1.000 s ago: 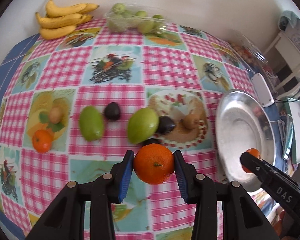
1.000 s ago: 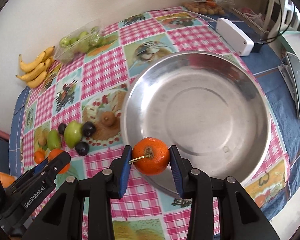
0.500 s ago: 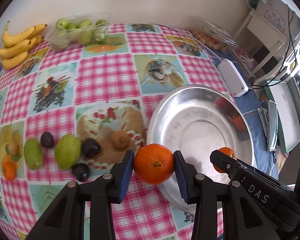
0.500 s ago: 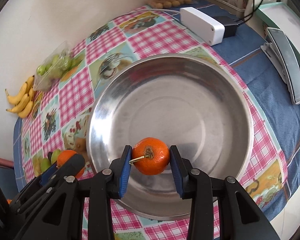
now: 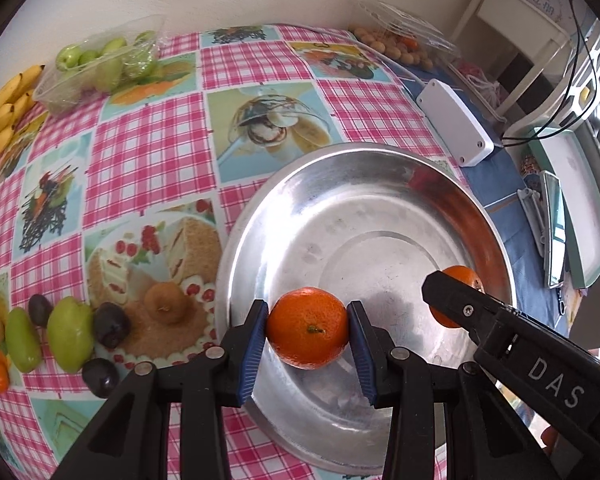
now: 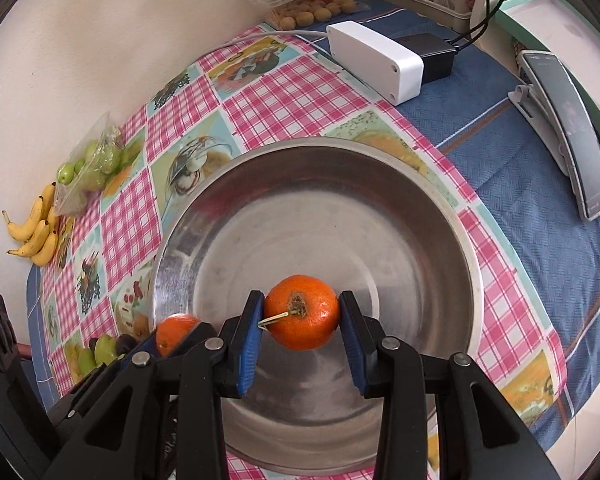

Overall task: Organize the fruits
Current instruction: 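Carry both held oranges over the steel bowl with both grippers, then open the right gripper over the bowl while the left gripper releases its orange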

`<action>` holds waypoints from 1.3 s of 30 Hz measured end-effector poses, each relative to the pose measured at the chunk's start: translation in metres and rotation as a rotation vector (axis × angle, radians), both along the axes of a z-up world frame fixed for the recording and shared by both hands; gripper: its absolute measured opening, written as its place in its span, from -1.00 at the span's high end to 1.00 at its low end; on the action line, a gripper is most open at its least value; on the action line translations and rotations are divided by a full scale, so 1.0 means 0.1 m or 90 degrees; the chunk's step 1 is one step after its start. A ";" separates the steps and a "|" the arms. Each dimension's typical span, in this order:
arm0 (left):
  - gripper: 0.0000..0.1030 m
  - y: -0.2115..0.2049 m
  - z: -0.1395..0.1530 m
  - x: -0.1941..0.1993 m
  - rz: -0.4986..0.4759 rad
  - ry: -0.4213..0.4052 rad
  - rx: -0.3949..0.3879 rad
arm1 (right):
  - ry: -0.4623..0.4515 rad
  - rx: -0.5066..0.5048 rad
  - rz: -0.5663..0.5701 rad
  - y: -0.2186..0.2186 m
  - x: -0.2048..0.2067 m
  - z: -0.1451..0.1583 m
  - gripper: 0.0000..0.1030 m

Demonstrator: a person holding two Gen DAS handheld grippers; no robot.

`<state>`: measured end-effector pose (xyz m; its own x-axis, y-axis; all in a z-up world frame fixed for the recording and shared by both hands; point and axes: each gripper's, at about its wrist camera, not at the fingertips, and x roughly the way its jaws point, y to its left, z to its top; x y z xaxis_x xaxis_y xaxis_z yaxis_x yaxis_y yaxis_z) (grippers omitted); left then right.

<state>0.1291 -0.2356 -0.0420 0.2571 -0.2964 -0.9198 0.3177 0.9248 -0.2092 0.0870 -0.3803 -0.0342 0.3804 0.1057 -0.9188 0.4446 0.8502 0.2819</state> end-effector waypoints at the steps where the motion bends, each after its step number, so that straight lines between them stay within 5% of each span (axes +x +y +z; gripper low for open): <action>1: 0.17 -0.02 -0.01 0.01 -0.001 -0.004 0.005 | -0.002 0.005 0.001 -0.01 0.02 -0.02 0.24; 23: 0.15 -0.07 -0.20 0.15 0.001 -0.005 0.011 | 0.013 -0.005 0.030 0.10 0.29 -0.30 0.19; 26: 0.13 -0.06 -0.19 0.14 0.001 0.001 0.012 | 0.009 -0.010 0.043 0.14 0.30 -0.27 -0.06; 33: -0.17 -0.06 0.01 0.02 -0.001 -0.011 0.007 | 0.004 -0.029 0.058 0.16 0.28 -0.18 -0.14; 36: -0.25 -0.03 0.08 -0.03 0.001 -0.011 0.005 | 0.002 -0.046 0.060 0.15 0.27 -0.11 -0.42; 39: -0.28 0.07 0.12 -0.09 0.006 -0.010 -0.004 | -0.007 -0.052 0.063 0.16 0.22 -0.04 -0.46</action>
